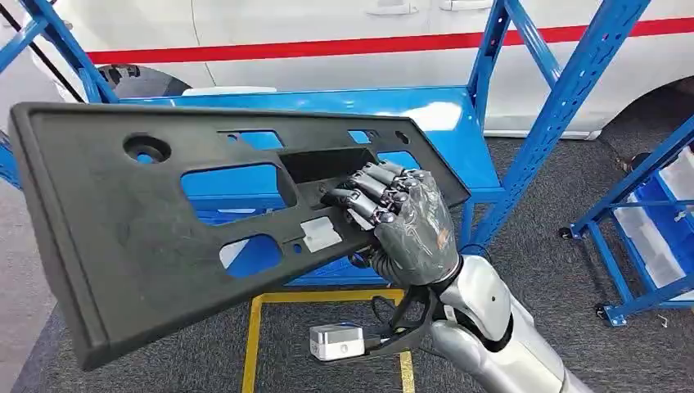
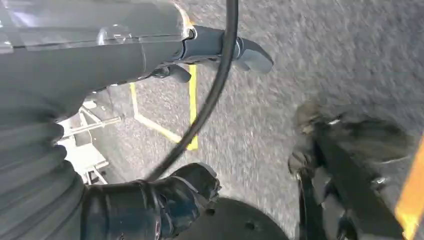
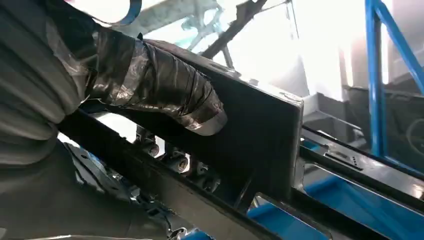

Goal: Take the parts from the cabinet and place them on the table.

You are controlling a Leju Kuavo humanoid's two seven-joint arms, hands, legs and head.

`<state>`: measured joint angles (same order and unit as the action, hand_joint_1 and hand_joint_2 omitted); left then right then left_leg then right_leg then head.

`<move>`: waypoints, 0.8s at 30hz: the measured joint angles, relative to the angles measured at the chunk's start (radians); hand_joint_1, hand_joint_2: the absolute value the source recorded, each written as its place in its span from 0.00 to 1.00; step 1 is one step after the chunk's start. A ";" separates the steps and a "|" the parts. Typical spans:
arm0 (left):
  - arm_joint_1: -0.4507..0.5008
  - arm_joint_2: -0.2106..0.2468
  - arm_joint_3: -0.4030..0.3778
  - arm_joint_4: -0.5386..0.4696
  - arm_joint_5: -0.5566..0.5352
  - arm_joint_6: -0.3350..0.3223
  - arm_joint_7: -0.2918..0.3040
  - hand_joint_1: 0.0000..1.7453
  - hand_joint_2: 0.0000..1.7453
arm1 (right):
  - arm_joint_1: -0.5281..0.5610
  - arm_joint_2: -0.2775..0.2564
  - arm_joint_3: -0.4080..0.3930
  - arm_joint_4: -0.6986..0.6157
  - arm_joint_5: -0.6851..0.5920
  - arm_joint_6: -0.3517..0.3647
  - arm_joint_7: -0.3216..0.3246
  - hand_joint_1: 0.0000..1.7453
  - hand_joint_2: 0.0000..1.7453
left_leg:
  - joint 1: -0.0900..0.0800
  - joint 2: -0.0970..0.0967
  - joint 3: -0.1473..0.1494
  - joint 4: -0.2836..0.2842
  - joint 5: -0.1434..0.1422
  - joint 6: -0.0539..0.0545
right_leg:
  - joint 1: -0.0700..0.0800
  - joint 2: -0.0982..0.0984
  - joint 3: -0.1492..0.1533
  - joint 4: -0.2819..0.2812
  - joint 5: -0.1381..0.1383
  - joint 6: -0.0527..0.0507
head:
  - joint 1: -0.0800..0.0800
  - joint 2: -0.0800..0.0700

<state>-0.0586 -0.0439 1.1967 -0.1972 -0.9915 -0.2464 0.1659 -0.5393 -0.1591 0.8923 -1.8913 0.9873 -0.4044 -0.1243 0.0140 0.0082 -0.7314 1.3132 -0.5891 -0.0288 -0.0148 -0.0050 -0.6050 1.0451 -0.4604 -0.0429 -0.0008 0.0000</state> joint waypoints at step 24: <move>0.000 -0.012 -0.017 0.000 -0.034 0.000 -0.008 0.00 1.00 | 0.205 -0.217 -0.252 -0.108 -0.098 0.005 -0.093 1.00 1.00 | -0.015 0.005 0.065 -0.297 0.233 0.034 | 0.012 0.005 0.094 -0.012 -0.072 0.025 | 0.003 0.000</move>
<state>-0.0584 -0.0561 1.1799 -0.1968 -1.0258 -0.2464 0.1583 -0.3344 -0.3765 0.6405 -1.9993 0.8892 -0.3994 -0.2175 -0.0013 0.0134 -0.6665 1.0165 -0.3561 0.0056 -0.0024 -0.0001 -0.5113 1.0333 -0.5325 -0.0177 0.0018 0.0000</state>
